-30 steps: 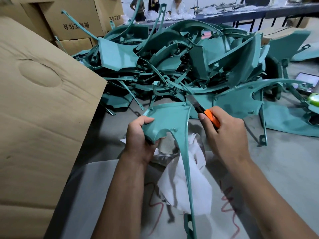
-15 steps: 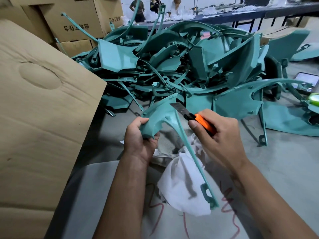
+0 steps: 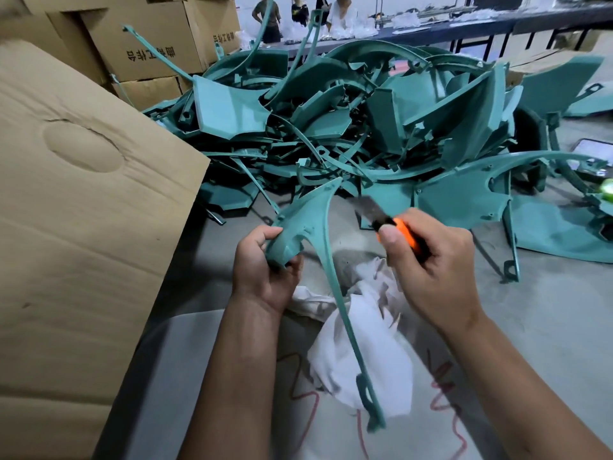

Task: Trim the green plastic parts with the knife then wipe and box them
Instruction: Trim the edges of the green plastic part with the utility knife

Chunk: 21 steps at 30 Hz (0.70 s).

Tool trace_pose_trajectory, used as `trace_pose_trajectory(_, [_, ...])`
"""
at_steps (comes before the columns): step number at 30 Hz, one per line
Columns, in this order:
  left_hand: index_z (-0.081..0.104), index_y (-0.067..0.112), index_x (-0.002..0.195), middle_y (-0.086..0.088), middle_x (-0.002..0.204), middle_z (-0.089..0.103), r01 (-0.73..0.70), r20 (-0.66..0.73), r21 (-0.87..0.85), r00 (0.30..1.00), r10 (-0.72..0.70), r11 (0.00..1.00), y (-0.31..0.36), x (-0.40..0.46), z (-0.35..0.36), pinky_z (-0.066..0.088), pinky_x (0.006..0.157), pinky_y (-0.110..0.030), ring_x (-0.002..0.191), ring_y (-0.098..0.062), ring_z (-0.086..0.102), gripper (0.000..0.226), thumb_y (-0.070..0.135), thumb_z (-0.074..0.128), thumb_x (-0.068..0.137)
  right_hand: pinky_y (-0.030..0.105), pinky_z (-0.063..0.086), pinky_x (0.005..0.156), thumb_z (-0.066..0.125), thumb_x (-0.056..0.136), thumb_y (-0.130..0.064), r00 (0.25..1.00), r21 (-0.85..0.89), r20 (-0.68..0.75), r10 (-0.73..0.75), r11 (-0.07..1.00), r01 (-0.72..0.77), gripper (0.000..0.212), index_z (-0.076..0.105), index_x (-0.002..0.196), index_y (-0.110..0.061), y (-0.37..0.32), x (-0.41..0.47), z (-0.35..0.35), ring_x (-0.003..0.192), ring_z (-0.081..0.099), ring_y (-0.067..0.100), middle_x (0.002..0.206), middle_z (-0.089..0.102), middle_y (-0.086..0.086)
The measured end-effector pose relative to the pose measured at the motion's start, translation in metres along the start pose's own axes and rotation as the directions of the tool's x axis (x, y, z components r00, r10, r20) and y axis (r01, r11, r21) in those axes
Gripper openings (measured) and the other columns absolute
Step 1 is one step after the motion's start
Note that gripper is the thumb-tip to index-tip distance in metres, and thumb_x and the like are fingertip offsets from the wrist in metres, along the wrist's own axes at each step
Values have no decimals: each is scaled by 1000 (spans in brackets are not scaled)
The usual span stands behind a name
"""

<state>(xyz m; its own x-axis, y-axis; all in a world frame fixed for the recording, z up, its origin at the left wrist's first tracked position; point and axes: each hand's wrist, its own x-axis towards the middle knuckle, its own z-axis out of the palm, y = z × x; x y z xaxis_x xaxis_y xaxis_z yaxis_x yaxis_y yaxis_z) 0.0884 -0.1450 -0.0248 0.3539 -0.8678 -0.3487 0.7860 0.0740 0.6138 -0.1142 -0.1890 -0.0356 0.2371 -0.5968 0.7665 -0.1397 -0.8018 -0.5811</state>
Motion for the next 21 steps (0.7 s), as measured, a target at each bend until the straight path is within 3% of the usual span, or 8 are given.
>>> trace_pose_trajectory(4, [65, -5, 114, -17, 101, 70, -14, 64, 56, 998, 10, 998, -5, -2, 2, 49, 93, -30, 87, -28, 69, 51, 9, 62, 65, 20, 31, 49, 53, 108, -24, 957, -171, -123, 261, 945, -280, 24, 57, 85, -22, 15, 1, 2, 53, 46, 12, 60, 50, -5])
trace_pose_trajectory(6, [60, -7, 131, -21, 117, 66, -3, 83, 42, 997, -1, 999, -8, -2, 4, 37, 116, -40, 108, -34, 63, 67, 8, 62, 66, 20, 30, 49, 51, 108, -20, 934, -220, -148, 326, 909, -353, 18, 61, 94, -17, 22, 1, 1, 52, 44, 11, 63, 53, -2])
trace_pose_trajectory(7, [57, -8, 136, -22, 120, 64, -1, 87, 42, 996, -3, 999, -9, -3, 5, 34, 119, -42, 112, -35, 61, 72, 8, 62, 66, 21, 29, 49, 51, 108, -20, 930, -239, -155, 333, 901, -362, 16, 62, 97, -16, 23, 1, 1, 52, 44, 11, 64, 54, -2])
trace_pose_trajectory(9, [60, -7, 130, -21, 114, 67, 10, 87, 47, 996, -14, 999, -10, -5, 8, 46, 108, -39, 104, -34, 65, 66, 7, 61, 66, 22, 29, 50, 51, 108, -19, 934, -267, -159, 319, 897, -352, 14, 63, 100, -17, 23, 0, 1, 53, 45, 10, 64, 53, -4])
trace_pose_trajectory(11, [65, -3, 109, -15, 94, 72, 8, 101, 58, 995, -14, 998, -11, -6, 9, 60, 75, -31, 82, -28, 72, 41, 6, 59, 69, 19, 28, 50, 53, 107, -18, 946, -304, -157, 285, 897, -321, 12, 62, 99, -18, 21, 0, 2, 54, 46, 9, 63, 51, -8])
trace_pose_trajectory(13, [65, 0, 98, -13, 85, 73, 7, 86, 59, 996, -12, 998, -12, -3, 7, 60, 57, -25, 70, -25, 72, 21, 3, 55, 80, 20, 27, 51, 54, 107, -17, 953, -350, -150, 262, 888, -299, 11, 61, 98, -18, 19, 0, 2, 54, 46, 8, 63, 50, -8])
trace_pose_trajectory(18, [66, 0, 104, -14, 91, 73, -10, 93, 46, 996, 5, 999, -11, -3, 6, 60, 58, -25, 74, -25, 73, 22, 4, 51, 89, 18, 26, 50, 54, 106, -18, 961, -376, -137, 239, 885, -274, 11, 59, 96, -21, 20, -1, 2, 54, 44, 6, 62, 46, -9])
trace_pose_trajectory(21, [66, 1, 109, -14, 95, 73, -13, 106, 53, 994, 8, 998, -11, -2, 6, 60, 67, -28, 80, -26, 72, 26, 4, 52, 88, 23, 25, 52, 56, 105, -18, 967, -386, -107, 233, 886, -256, 11, 60, 95, -18, 19, -1, 3, 53, 42, 6, 61, 46, -9])
